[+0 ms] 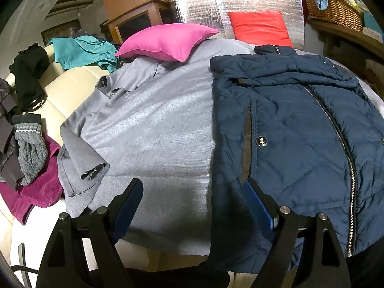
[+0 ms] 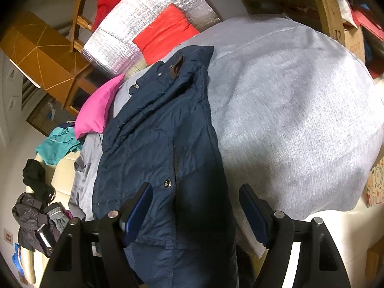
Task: Fold large clothes
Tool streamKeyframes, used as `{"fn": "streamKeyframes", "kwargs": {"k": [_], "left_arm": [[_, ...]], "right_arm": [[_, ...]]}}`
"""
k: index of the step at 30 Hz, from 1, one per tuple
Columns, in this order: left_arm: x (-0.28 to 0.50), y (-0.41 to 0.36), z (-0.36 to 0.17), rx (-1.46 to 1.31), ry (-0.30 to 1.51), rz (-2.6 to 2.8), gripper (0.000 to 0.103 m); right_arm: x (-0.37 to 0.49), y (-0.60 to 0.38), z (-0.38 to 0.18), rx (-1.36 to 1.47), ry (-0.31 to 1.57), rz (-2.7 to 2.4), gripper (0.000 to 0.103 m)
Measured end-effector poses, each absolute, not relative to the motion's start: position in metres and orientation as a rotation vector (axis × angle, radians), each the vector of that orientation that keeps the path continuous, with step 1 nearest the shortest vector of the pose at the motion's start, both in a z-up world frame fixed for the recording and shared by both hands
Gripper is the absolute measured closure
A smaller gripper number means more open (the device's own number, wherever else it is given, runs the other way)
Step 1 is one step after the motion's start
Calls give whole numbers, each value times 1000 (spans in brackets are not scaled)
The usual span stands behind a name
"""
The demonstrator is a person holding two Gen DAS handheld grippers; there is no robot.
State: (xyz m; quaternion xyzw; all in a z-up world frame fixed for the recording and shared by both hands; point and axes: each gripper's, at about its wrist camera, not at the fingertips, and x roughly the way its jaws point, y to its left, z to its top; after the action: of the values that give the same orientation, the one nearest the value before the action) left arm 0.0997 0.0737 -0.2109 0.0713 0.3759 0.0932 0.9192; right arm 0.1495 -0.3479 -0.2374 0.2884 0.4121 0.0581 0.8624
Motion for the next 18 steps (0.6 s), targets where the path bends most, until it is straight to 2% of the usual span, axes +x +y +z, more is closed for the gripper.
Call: {"fn": "streamKeyframes", "kwargs": {"k": [7,18], "left_arm": [[110,79,-233,90,871,138,18],[118,88,-271,-37,1053,26,17]], "right_arm": [[148,-352,-239,614,877,119,25],[161,-348,-273,659,978,117,25]]}}
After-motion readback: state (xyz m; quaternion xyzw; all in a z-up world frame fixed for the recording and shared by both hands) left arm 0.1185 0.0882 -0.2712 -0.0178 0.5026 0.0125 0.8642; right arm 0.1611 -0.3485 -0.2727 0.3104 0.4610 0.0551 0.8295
